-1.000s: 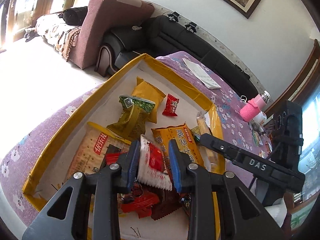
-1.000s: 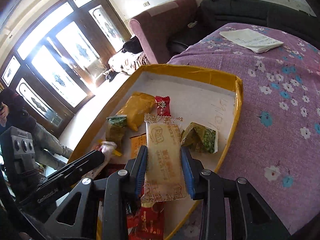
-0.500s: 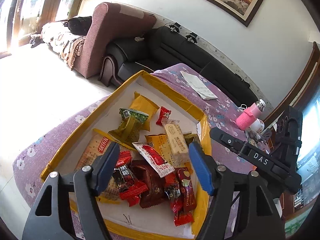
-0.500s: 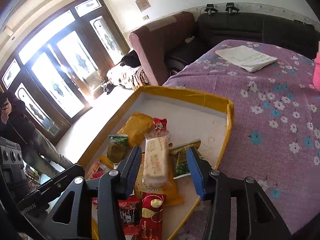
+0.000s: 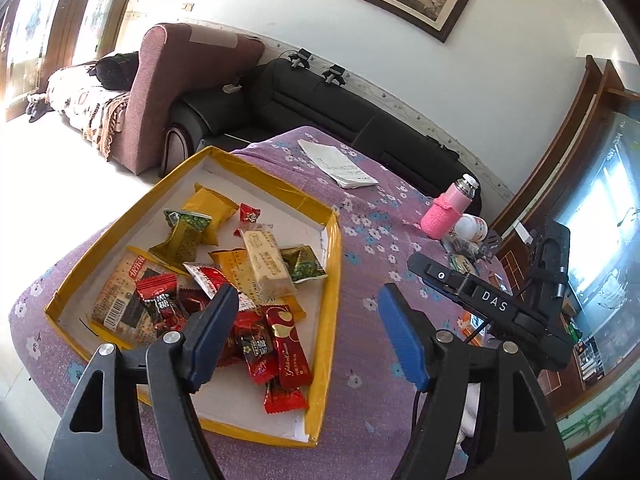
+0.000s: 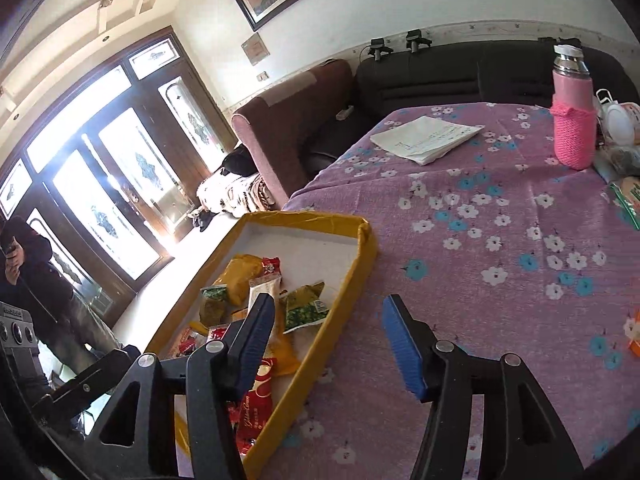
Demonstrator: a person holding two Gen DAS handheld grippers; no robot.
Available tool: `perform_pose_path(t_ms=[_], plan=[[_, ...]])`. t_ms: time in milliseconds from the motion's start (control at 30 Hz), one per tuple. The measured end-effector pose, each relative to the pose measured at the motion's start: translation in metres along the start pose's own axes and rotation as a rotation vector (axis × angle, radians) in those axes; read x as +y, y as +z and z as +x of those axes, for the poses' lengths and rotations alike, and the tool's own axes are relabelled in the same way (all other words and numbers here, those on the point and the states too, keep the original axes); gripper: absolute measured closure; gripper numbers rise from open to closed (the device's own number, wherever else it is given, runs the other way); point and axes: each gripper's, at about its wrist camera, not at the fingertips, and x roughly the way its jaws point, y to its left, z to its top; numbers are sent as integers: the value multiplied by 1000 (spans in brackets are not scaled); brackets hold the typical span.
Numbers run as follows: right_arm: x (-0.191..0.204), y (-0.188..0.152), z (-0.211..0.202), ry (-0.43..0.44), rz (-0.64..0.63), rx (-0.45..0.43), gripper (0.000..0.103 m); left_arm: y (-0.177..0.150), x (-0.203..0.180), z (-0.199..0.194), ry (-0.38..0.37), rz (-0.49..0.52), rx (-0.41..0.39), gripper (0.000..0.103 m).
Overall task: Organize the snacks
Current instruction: 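Grasp the orange-edged cracker pack with the right gripper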
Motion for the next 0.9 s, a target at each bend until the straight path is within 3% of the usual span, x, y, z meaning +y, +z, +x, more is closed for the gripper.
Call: perform_pose_path(t_ms=[500,733,900], plan=[[-65,-15,-36,-73,94,-38,44,-12,-40,0,-51,76,30,31],[-138,-14,-85,-169,217,-108,44,-17,-56,2,-91,106,44,31],[-200,-10,-133,-293,307,-170,40,-28,-70,18,-127,129,92,31]])
